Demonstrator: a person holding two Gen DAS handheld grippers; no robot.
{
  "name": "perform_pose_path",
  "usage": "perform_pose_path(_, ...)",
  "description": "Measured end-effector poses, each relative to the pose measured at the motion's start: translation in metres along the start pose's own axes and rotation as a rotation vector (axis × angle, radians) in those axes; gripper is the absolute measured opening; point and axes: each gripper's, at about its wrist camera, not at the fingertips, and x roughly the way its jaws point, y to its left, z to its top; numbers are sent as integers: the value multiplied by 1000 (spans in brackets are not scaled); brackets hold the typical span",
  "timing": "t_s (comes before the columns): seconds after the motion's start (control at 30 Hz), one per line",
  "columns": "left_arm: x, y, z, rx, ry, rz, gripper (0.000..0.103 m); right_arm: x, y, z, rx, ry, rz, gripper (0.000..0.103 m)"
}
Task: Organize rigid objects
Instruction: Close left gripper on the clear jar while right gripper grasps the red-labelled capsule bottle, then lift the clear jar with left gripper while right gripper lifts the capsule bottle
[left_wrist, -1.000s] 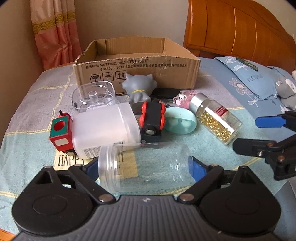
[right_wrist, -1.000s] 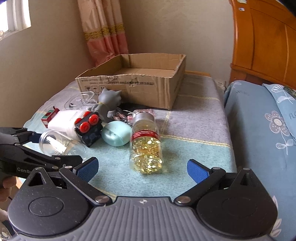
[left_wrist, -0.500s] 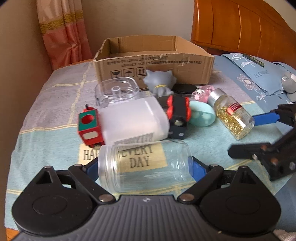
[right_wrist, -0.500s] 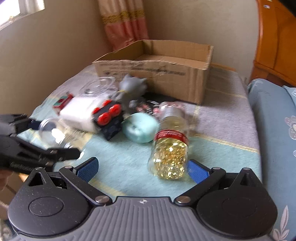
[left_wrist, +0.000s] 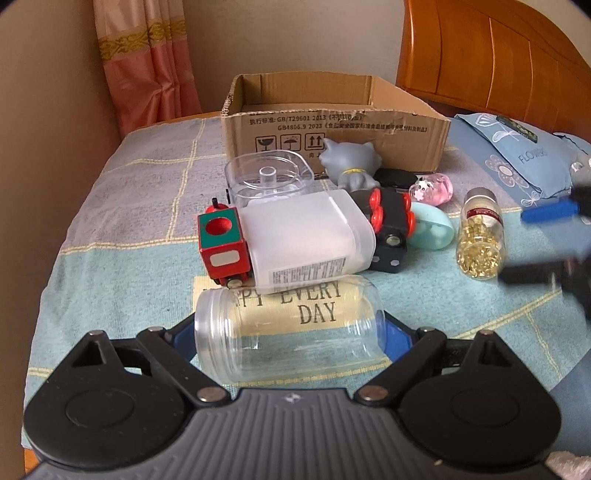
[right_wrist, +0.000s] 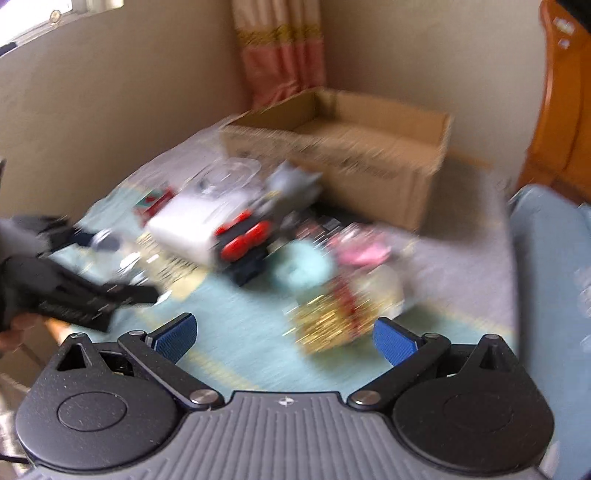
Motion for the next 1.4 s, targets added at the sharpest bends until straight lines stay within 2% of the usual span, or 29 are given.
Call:
perform_pose_path(0.1,0,0,0,-1,0,0,93,10,-22,11,19,-39,-44,103)
perform_pose_path(0.23,0,2,0,-6,0,1,93,33,-45,17,84,-5,46,103)
perform_pose_path(0.3,1,2,0,-11,2,3,93,35,-44,16,90,14,59,103)
perform_pose_path(0.4,1,3,1,-8,4,6,93,28,-37,9,98,50,138,103)
perform_pose_path(0.47,1,2,0,4,5,8,93,25,-27,4,70,72,145,103)
perform_pose_path(0.5,1,1,0,9,6,9,93,24,-22,2,48,82,142,103)
perform_pose_path(0.6,1,2,0,3,12,7,93,18,-12,2,-44,50,52,103)
perform_pose_path(0.73,3,2,-2,-12,26,4,93,22,-31,18,-76,-1,-18,103)
perform_pose_path(0.9,4,2,-2,-13,28,7,93,44,-53,23,0,54,114,103)
perform_pose_path(1.07,3,3,-2,-10,32,11,93,37,-38,9,27,116,154,103)
perform_pose_path(1.13,2,4,-2,-6,30,12,93,33,-27,3,34,145,140,103)
perform_pose_path(1.3,5,5,-6,-15,43,12,93,41,6,-10,-54,183,-14,103)
perform_pose_path(1.4,11,6,-8,-22,64,13,93,46,10,-13,-59,173,-53,103)
